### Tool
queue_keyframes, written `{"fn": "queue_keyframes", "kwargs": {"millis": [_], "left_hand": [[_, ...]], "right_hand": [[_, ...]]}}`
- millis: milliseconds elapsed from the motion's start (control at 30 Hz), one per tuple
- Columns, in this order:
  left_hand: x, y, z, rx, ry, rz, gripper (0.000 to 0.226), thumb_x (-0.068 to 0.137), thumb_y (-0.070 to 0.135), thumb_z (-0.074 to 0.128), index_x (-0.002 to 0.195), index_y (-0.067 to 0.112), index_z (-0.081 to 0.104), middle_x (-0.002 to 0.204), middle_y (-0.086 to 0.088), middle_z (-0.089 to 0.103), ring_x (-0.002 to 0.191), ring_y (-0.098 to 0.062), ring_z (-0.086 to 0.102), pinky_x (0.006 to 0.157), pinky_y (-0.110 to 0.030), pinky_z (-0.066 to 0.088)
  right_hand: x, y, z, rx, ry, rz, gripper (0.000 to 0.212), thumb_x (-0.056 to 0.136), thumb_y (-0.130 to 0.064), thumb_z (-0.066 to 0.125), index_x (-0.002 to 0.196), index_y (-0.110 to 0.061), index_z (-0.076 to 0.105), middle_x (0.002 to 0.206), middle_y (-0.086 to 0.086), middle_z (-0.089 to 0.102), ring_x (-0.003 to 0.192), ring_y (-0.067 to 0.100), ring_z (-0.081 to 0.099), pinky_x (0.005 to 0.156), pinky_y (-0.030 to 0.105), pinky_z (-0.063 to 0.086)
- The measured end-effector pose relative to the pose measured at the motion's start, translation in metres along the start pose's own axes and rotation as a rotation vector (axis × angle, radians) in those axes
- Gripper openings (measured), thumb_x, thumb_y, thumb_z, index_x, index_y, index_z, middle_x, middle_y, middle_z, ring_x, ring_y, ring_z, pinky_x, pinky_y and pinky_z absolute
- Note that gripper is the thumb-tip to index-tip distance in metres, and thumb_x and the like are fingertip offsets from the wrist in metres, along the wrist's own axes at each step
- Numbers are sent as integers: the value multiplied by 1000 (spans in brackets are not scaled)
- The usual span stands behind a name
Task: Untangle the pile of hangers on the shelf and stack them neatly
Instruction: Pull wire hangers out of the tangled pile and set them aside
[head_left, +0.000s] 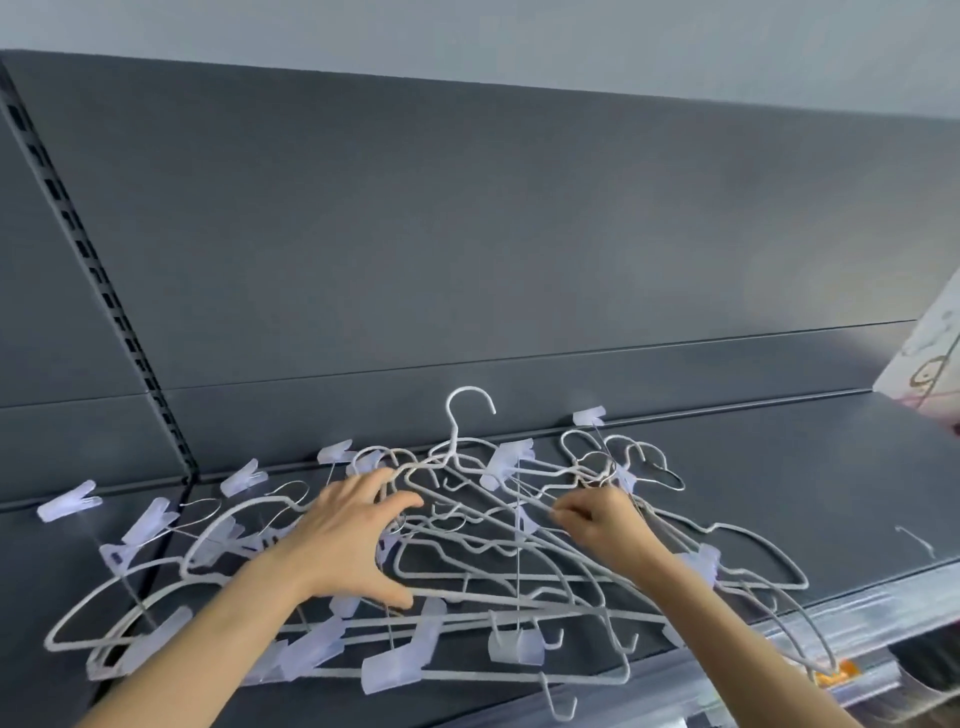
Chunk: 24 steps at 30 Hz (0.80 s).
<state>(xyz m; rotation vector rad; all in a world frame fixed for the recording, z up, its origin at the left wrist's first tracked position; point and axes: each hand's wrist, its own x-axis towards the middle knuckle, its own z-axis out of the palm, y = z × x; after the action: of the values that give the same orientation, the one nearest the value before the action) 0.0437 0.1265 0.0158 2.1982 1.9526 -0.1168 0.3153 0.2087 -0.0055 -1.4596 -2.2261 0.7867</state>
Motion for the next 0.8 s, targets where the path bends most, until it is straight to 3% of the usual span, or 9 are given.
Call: {"fn": "queue_keyframes", "kwargs": {"millis": [133, 233, 333, 433, 500, 567, 633, 733, 800], "left_hand": [[-5, -9, -4, -56, 83, -30, 92, 62, 62, 67, 139, 37, 23, 151, 9, 12, 139, -13, 15, 114, -37, 18], [-13, -28, -1, -153, 83, -111, 94, 60, 60, 70, 139, 37, 24, 148, 12, 19, 136, -11, 21, 112, -35, 24], [-19, -44, 4, -198, 43, -160, 101, 58, 58, 72, 141, 37, 18, 150, 12, 16, 138, -12, 18, 114, -34, 22], [-19, -51, 9, -213, -27, -180, 109, 55, 55, 71, 143, 39, 10, 151, 14, 12, 139, -12, 15, 113, -33, 22], [-17, -51, 12, -227, -53, -178, 112, 54, 54, 71, 143, 41, 5, 151, 14, 10, 140, -12, 12, 113, -34, 22], [-16, -51, 12, -234, -85, -186, 114, 56, 52, 71, 144, 42, -1, 153, 14, 4, 142, -13, 6, 115, -35, 18], [-15, -51, 13, -243, -117, -195, 117, 55, 53, 71, 143, 42, -5, 154, 14, 2, 143, -14, 4, 116, -37, 17], [-14, -55, 15, -255, -163, -209, 121, 51, 55, 71, 143, 42, -6, 154, 14, 4, 143, -15, 3, 116, -37, 18], [-13, -59, 15, -272, -183, -222, 122, 50, 54, 72, 144, 41, -6, 154, 12, 4, 144, -15, 2, 117, -38, 16]], "right_hand": [[15, 0, -12, 94, 45, 40, 31, 91, -20, 54, 77, 7, 60, 62, 11, 48, 58, 13, 38, 57, 27, 33], [27, 26, -31, -2, 117, 266, 31, 90, -23, 52, 69, -1, 57, 62, 7, 51, 60, 18, 44, 64, 31, 41], [26, 38, -32, -218, -81, 414, 37, 88, -40, 52, 63, -13, 52, 70, 4, 53, 71, 22, 50, 67, 29, 42], [26, 36, -17, -365, -169, 395, 45, 87, -47, 53, 65, -8, 47, 66, 1, 50, 71, 23, 51, 64, 29, 39], [25, 32, -10, -388, -156, 363, 39, 88, -37, 55, 62, -12, 39, 71, 1, 51, 75, 23, 53, 66, 29, 40], [24, 26, -8, -395, -142, 304, 26, 90, -23, 52, 68, -13, 45, 82, 3, 53, 85, 24, 55, 70, 30, 41], [27, 20, -12, -376, -79, 225, 13, 93, -13, 45, 82, -12, 51, 87, 3, 48, 98, 28, 55, 75, 32, 41], [35, 10, -31, -139, 190, 236, 24, 88, -19, 53, 69, -13, 41, 73, 5, 50, 80, 31, 51, 66, 31, 35], [43, 14, -46, -114, 263, 274, 26, 85, -21, 54, 64, -15, 41, 73, 8, 53, 75, 31, 49, 63, 31, 35]]}}
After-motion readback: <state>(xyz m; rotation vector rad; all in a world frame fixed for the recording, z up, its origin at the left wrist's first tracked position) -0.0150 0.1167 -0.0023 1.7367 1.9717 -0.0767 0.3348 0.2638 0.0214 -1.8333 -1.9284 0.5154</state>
